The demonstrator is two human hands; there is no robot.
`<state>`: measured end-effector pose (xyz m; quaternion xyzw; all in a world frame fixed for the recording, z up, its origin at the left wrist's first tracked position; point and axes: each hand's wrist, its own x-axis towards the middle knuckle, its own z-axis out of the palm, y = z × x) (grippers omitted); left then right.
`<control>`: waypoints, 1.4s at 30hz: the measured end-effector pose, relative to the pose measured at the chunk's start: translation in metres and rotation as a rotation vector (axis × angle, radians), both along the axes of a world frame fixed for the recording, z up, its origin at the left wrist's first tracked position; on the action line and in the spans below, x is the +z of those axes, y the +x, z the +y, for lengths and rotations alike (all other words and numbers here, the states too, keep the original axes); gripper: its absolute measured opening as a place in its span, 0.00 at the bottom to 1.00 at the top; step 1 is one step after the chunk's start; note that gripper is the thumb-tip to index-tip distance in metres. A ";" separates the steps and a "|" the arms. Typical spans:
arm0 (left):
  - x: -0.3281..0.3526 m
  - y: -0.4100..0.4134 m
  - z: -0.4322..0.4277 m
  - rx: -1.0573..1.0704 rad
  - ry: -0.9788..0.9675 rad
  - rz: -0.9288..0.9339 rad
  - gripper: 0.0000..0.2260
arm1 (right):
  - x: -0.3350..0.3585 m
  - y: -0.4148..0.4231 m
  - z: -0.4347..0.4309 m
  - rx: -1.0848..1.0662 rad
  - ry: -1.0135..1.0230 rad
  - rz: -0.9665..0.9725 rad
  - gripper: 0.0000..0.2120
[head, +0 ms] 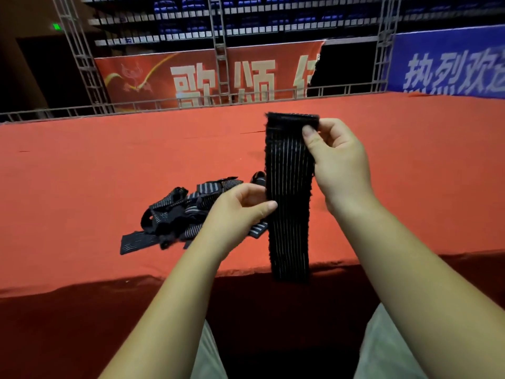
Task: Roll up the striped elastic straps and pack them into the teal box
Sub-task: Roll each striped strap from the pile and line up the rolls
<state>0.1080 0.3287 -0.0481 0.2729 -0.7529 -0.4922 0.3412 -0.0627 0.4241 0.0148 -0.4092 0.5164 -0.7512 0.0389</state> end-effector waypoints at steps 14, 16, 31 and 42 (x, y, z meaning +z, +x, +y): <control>-0.056 -0.037 0.002 0.182 -0.130 -0.230 0.04 | -0.014 -0.019 -0.008 -0.017 0.048 -0.039 0.03; -0.057 -0.034 0.000 0.136 -0.126 -0.235 0.06 | -0.015 -0.022 -0.007 -0.011 0.045 -0.055 0.04; -0.098 -0.014 -0.030 -0.105 0.180 -0.352 0.06 | -0.081 -0.035 -0.046 0.053 0.183 -0.147 0.09; -0.113 -0.031 -0.081 -0.007 -0.086 -0.621 0.09 | -0.114 -0.061 -0.098 0.080 0.265 -0.188 0.10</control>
